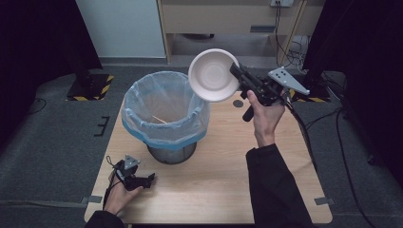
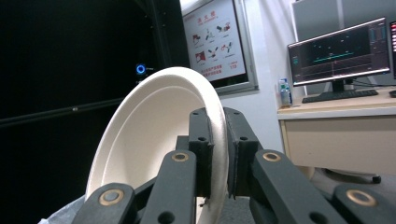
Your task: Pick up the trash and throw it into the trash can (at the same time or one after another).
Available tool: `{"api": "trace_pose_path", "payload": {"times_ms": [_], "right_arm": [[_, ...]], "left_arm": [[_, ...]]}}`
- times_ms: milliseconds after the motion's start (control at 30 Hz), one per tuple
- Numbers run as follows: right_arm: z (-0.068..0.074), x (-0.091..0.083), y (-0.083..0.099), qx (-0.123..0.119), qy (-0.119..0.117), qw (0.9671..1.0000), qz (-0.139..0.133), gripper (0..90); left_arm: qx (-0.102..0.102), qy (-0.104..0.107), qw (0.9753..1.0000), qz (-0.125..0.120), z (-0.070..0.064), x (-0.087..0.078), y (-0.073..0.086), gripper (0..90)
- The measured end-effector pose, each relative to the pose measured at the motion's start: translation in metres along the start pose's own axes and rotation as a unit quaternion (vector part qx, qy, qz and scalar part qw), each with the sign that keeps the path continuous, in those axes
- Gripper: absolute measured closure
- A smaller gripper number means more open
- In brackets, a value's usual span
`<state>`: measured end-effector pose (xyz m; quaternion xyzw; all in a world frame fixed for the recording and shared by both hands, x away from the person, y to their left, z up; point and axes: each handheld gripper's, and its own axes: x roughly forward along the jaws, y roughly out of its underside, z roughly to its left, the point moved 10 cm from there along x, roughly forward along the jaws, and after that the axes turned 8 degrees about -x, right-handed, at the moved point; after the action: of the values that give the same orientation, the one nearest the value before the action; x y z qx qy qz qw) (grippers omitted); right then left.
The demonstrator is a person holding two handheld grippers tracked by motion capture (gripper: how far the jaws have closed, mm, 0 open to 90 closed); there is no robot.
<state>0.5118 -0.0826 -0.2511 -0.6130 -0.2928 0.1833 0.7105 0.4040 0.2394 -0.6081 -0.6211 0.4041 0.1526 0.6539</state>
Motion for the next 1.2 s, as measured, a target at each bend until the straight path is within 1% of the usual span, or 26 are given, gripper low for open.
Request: {"api": "trace_pose_path", "payload": {"times_ms": [133,167,233,267,300,333,433,467,500,567,600,633,700,733,767,800,833,867,967,1000,1033,1067,1100,1133,1167,1200], "right_arm": [[0.016,0.017,0.005,-0.001,-0.013,0.9999,0.007,83.2],[0.016,0.017,0.005,-0.001,-0.013,0.9999,0.007,83.2],[0.028,0.030,0.009,-0.004,-0.023,0.9996,0.014,83.2],[0.028,0.030,0.009,-0.004,-0.023,0.9996,0.014,83.2],[0.036,0.039,0.015,-0.005,-0.028,0.9994,0.022,83.2],[0.036,0.039,0.015,-0.005,-0.028,0.9994,0.022,83.2],[0.049,0.056,0.030,-0.008,-0.034,0.9985,0.042,83.1],[0.049,0.056,0.030,-0.008,-0.034,0.9985,0.042,83.1],[0.056,0.066,0.039,-0.018,-0.041,0.9977,0.051,82.8],[0.059,0.069,0.042,-0.022,-0.044,0.9974,0.052,82.2],[0.062,0.073,0.046,-0.014,-0.053,0.9972,0.051,79.8],[0.063,0.078,0.055,-0.016,-0.062,0.9958,0.065,64.0],[0.057,0.077,0.059,-0.040,-0.052,0.9947,0.079,53.3],[0.052,0.074,0.058,-0.040,-0.044,0.9953,0.076,50.4],[0.052,0.074,0.058,-0.040,-0.044,0.9953,0.076,50.4],[0.035,0.063,0.056,-0.032,-0.022,0.9965,0.074,43.1],[0.025,0.056,0.057,-0.031,-0.010,0.9966,0.076,39.5],[0.025,0.056,0.057,-0.031,-0.010,0.9966,0.076,39.5],[-0.004,0.030,0.067,-0.031,0.021,0.9949,0.093,34.5],[-0.011,0.022,0.071,-0.029,0.024,0.9941,0.102,32.9],[-0.021,0.008,0.079,-0.025,0.030,0.9931,0.111,31.3],[-0.021,0.008,0.079,-0.025,0.030,0.9931,0.111,31.3],[-0.029,-0.007,0.090,-0.025,0.033,0.9912,0.126,30.1],[-0.029,-0.007,0.090,-0.025,0.033,0.9912,0.126,30.1],[-0.035,-0.021,0.102,-0.023,0.037,0.9893,0.139,29.1],[-0.035,-0.021,0.102,-0.023,0.037,0.9893,0.139,29.1]], "left_arm": [[-0.001,0.000,1.0000,0.000,0.000,0.000,0.000,0.0],[-0.001,0.000,1.0000,0.000,0.000,0.000,0.000,0.0],[-0.001,0.000,1.0000,-0.001,0.000,0.000,0.000,0.0],[-0.001,0.000,1.0000,-0.001,0.000,0.000,0.000,0.0],[-0.001,0.000,1.0000,0.000,0.000,0.000,0.000,0.0],[-0.001,0.000,1.0000,-0.001,0.000,0.000,0.000,0.0],[0.000,0.000,1.0000,0.000,0.000,0.000,0.000,0.0],[0.000,0.000,1.0000,0.000,0.000,0.000,0.000,0.0],[-0.001,0.000,1.0000,-0.001,0.000,0.000,0.000,0.0],[-0.001,0.000,1.0000,0.000,0.000,0.000,0.000,0.0],[-0.001,0.000,1.0000,-0.001,0.000,0.000,0.000,0.0],[0.000,0.001,1.0000,0.000,0.000,0.000,0.000,0.0],[0.000,0.001,1.0000,0.000,0.000,0.000,0.000,0.0],[0.000,0.001,1.0000,0.000,0.000,0.000,0.000,0.0],[0.000,0.001,1.0000,0.000,0.000,0.000,0.000,0.0],[0.000,0.001,1.0000,0.000,0.000,0.000,0.000,0.0],[0.000,0.001,1.0000,0.000,0.000,0.000,0.000,0.0],[0.000,0.001,1.0000,0.000,0.000,0.000,0.000,0.0],[0.000,0.001,1.0000,0.000,0.000,0.000,0.000,0.0],[0.000,0.001,1.0000,0.000,0.000,0.000,0.000,0.0],[0.000,0.001,1.0000,0.000,0.000,0.000,0.000,0.0],[0.001,0.001,1.0000,0.000,0.000,0.000,0.000,0.0],[0.000,0.001,1.0000,0.000,0.000,0.000,0.000,0.0],[0.000,0.001,1.0000,0.000,0.000,0.000,0.000,0.0],[0.000,0.001,1.0000,0.000,0.000,0.000,0.000,0.0],[0.000,0.001,1.0000,0.000,0.000,0.000,0.000,0.0]]}}
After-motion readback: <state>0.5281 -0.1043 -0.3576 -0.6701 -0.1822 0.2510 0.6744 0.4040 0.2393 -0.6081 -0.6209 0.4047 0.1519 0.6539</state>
